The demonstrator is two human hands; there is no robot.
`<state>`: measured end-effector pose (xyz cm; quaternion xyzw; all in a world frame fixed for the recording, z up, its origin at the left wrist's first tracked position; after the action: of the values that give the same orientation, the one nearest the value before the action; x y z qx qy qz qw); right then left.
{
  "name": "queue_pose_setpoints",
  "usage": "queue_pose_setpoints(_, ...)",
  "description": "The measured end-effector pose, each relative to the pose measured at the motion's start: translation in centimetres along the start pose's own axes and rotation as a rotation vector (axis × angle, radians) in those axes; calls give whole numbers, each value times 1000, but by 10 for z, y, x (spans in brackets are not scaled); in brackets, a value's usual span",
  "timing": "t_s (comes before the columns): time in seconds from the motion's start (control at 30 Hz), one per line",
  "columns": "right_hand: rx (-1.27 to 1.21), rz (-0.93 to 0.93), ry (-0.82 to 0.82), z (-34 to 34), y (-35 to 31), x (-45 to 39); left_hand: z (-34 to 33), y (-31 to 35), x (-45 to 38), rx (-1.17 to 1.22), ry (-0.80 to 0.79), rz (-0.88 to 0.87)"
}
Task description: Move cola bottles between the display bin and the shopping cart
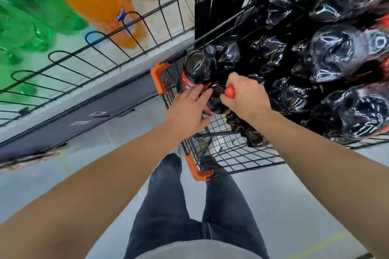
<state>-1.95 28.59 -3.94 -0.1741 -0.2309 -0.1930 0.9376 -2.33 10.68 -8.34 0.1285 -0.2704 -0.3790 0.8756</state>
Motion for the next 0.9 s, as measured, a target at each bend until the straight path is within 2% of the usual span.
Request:
queue_pose_setpoints(0.17,-135,37,13,5,-10,21,-3,11,6,166,92,59)
queue_pose_setpoints(0.4,-416,111,274,79,-40,75,37,35,31,801,424,-17)
queue_pose_setpoints(0.53,-575,141,417,117,-56,107,65,47,45,783,599,-40)
queue_pose_setpoints(0.67,-691,224,487,126,-73,127,92,57,61,787,719,-12)
queue_pose_setpoints(0.77,-668,184,395,124,-76,125,111,61,68,804,742,-27)
queue_pose_setpoints(0.83,-777,130,302,120,-77,123,119,62,70,816,729,-39)
queue_pose_setpoints(0.9,-845,103,345,115,-81,122,118,64,74,829,739,-47)
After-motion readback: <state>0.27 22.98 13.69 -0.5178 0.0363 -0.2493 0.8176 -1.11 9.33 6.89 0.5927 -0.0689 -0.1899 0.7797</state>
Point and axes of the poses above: each hand's wrist, its own x-axis away from the middle knuckle, its own z-axis out of the back of the hand, y = z × x, the point moved 2 cm from there along -x, towards the middle knuckle, and after that the axes turned 13 degrees about -z, right-handed, at the moved point
